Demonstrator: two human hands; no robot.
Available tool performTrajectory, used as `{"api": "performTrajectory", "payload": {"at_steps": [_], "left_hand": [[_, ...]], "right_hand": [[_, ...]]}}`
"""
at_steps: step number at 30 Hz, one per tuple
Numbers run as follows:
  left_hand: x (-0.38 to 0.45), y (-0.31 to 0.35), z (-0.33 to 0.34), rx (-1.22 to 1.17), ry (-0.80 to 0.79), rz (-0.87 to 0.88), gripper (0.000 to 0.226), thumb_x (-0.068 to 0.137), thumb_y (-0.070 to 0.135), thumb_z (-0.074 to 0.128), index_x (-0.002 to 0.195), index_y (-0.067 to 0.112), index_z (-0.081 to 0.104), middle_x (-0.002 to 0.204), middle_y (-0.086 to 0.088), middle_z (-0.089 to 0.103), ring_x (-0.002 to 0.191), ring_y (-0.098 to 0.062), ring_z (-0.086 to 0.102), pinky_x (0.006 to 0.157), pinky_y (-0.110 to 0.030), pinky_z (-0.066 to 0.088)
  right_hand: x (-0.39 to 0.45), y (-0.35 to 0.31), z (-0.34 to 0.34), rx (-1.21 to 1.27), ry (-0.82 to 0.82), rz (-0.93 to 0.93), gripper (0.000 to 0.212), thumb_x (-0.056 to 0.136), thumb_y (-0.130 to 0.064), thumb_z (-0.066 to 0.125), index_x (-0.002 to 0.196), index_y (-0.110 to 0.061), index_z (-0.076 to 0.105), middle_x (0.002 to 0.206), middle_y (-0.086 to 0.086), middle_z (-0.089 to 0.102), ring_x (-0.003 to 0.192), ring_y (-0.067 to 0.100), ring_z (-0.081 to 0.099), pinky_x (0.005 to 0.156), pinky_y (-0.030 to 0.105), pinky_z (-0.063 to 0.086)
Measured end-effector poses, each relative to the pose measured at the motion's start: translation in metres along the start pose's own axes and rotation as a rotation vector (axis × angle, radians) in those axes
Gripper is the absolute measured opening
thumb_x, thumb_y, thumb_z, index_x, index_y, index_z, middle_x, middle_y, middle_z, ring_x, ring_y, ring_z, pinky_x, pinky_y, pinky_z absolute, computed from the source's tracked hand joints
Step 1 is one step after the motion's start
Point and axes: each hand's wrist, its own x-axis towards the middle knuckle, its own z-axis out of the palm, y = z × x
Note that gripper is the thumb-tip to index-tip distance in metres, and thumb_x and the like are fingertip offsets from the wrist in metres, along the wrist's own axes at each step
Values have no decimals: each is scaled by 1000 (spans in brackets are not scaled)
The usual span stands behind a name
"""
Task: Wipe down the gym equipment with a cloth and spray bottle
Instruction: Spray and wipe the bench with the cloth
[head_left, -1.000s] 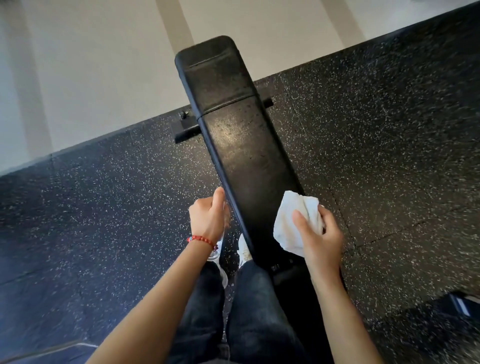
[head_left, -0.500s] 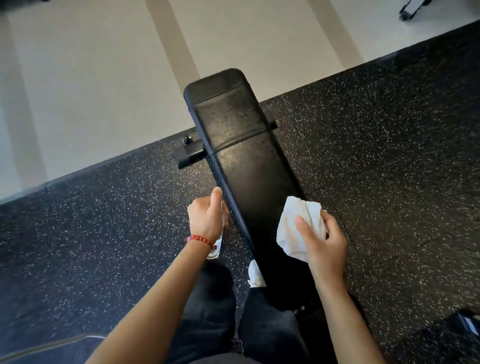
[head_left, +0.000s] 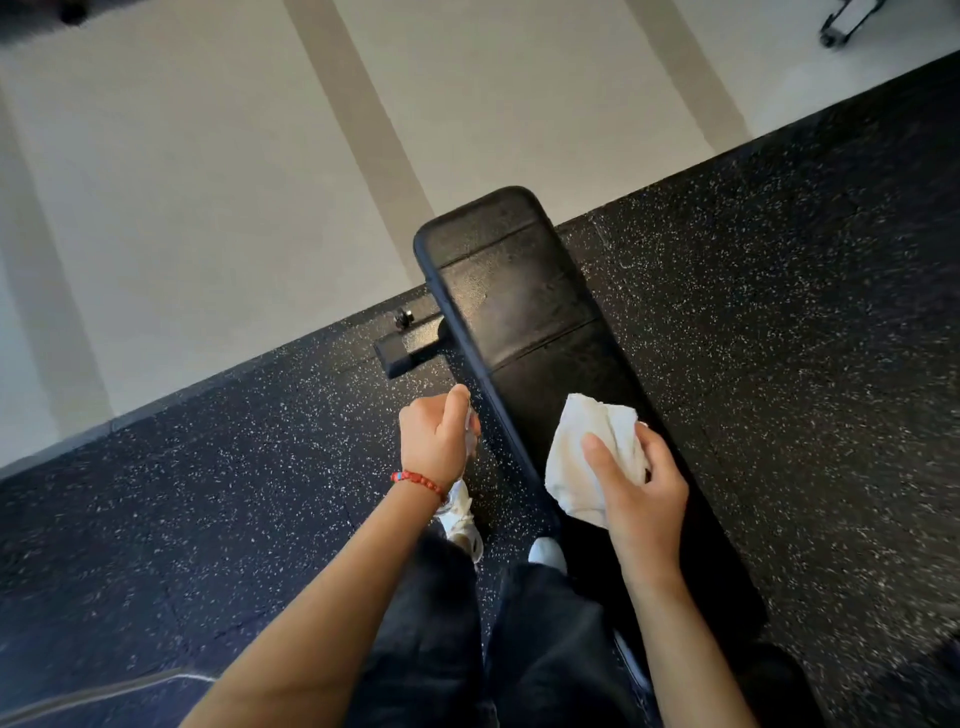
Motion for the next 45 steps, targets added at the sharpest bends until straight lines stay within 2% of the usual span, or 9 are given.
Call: {"api": "performTrajectory", "payload": {"at_steps": [2,7,14,19,23,27,31,38,45], "left_hand": [[11,1,-8,6,14,-11,67,78,53,28,30,11,47,37,-7,53,41,-12,53,63,-22,43],[35,1,-28,27,48,-49,70,79,59,27,31,13,49,41,-6,56,46,-12,57,69,-27,47],[60,14,-62,-44,196,-128,79,75,66,28,46,-3,54,51,-18,60,39,-3,48,53,-25,40],[82,19,-91,-117,344,-213,64,72,70,31,38,21,53,49,-8,60,49,-11,55,66,-29,47],[97,28,-115,-249,452,-307,65,74,70,36,50,14,60,44,0,58,49,-19,57,67,-38,51],[99,34,-145,-387,614,-386,59,88,58,44,54,13,60,47,-2,59,53,-23,59,70,-41,52],[94,26,-178,-508,755,-477,50,94,42,47,59,11,61,47,-2,59,51,-20,57,66,-38,51],[76,-12,-244,-673,945,-535,58,93,51,44,58,8,65,52,-6,63,54,-23,61,75,-41,53],[53,-45,-340,-715,1045,-554,60,93,50,42,55,8,61,50,-5,61,50,-18,59,64,-31,49]], "right_hand": [[4,-6,11,-5,-3,6,48,75,-21,75,119,-13,57,118,3,60,109,15,55,96,31,44],[20,-30,37,-12,-44,-34,42,76,-17,73,115,-13,57,102,-6,60,89,3,56,73,2,43],[54,-69,91,-46,-201,-112,33,77,-14,72,105,-19,57,91,-14,60,80,-5,55,68,3,44],[79,-107,142,-125,-398,-212,28,78,-15,73,102,-19,58,88,-16,59,74,-13,54,69,4,42],[90,-140,186,-191,-553,-280,34,76,-18,74,106,-12,61,91,-10,61,82,1,56,72,10,43],[85,-166,232,-261,-695,-316,47,70,-32,76,111,-14,61,103,-1,64,96,15,59,84,30,46],[65,-182,275,-308,-846,-344,46,72,-32,75,113,-18,59,108,-4,61,99,12,57,81,24,41],[6,-184,353,-420,-1038,-439,31,78,-23,72,106,-25,59,97,-20,59,90,0,55,73,16,40],[-83,-181,436,-512,-1181,-531,29,77,-20,73,101,-26,59,92,-20,60,73,-18,53,60,2,39]]}}
